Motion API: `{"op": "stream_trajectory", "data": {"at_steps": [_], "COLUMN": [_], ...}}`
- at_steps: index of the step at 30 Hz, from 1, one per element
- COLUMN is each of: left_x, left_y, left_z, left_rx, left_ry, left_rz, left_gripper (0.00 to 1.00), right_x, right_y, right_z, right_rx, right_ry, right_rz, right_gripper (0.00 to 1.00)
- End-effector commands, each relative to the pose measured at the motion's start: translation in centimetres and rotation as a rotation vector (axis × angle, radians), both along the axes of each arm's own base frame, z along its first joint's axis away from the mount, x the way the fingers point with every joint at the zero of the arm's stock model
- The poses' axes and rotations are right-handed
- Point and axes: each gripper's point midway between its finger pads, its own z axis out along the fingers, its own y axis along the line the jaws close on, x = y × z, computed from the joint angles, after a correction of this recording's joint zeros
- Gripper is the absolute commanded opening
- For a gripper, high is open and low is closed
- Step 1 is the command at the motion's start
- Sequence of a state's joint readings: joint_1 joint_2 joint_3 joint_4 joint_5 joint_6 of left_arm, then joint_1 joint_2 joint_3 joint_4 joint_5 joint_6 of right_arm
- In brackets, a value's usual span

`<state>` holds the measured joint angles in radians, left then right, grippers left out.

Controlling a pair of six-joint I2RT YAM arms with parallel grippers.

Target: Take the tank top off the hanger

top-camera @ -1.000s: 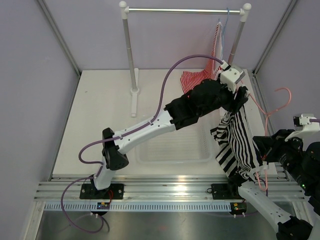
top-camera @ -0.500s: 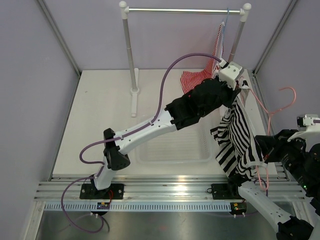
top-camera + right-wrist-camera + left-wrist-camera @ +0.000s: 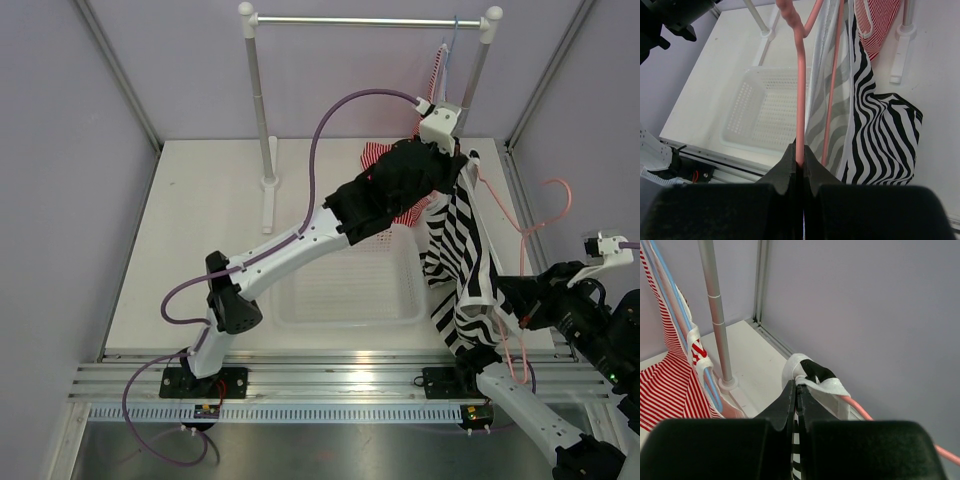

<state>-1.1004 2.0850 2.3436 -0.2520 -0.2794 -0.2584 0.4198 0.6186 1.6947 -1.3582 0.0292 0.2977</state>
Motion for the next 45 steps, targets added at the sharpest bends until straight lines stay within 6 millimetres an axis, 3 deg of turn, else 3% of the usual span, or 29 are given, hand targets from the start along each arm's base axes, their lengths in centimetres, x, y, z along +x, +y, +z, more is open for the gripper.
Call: {"op": "stream_trajectory", "data": {"at_steps": [1, 11, 19, 24, 30, 33, 35, 36, 37, 39, 43, 45], "left_x": [3.4, 4.1, 5.5, 4.6, 4.5, 2.9, 0.8, -0.2, -1.0, -1.7, -2.2, -2.5], "left_y": [2.3, 2.6, 2.0, 0.7, -0.1, -1.8, -3.3, -4.0, -4.4, -4.7, -4.6, -4.7], "left_z": [3.5, 4.6, 3.1, 2.7, 0.9, -0.4, -0.3, -0.5, -0.6, -0.5, -0.7, -1.4], "left_rx": [-0.091, -0.161, -0.151, -0.15, -0.127, -0.116, -0.124, -0.13, -0.144, -0.166, -0.155, -0.134], "left_ry": [-0.074, -0.066, -0.04, -0.037, 0.012, 0.039, 0.023, 0.024, 0.045, 0.071, 0.089, 0.1], "left_rz": [0.136, 0.176, 0.145, 0.066, 0.026, -0.064, -0.135, -0.166, -0.203, -0.239, -0.25, -0.262], "left_gripper": [0.0, 0.0, 0.0, 0.0, 0.0, 0.0, 0.0, 0.0, 0.0, 0.0, 0.0, 0.0], "right_x": [-4.9, -6.1, -7.5, -8.1, -8.3, -7.0, -5.4, -4.3, -3.3, -1.5, 2.7, 3.9], "right_y": [-0.7, 0.3, -0.6, -0.5, -1.1, -1.9, -3.1, -4.0, -4.2, -5.0, -4.4, -5.0], "right_z": [-5.7, -8.6, -5.6, -4.8, -3.2, -1.5, -1.2, 0.0, -0.5, 0.6, -0.6, -0.4], "right_rx": [-0.041, -0.03, -0.005, 0.028, 0.05, 0.084, 0.097, 0.114, 0.096, 0.095, -0.004, -0.026], "right_ry": [0.241, 0.311, 0.14, 0.062, -0.034, -0.131, -0.178, -0.242, -0.25, -0.313, -0.268, -0.273], "right_rz": [0.055, 0.121, 0.141, 0.16, 0.138, 0.062, -0.036, -0.108, -0.137, -0.216, -0.26, -0.317], "right_gripper": [0.0, 0.0, 0.0, 0.0, 0.0, 0.0, 0.0, 0.0, 0.0, 0.0, 0.0, 0.0]}}
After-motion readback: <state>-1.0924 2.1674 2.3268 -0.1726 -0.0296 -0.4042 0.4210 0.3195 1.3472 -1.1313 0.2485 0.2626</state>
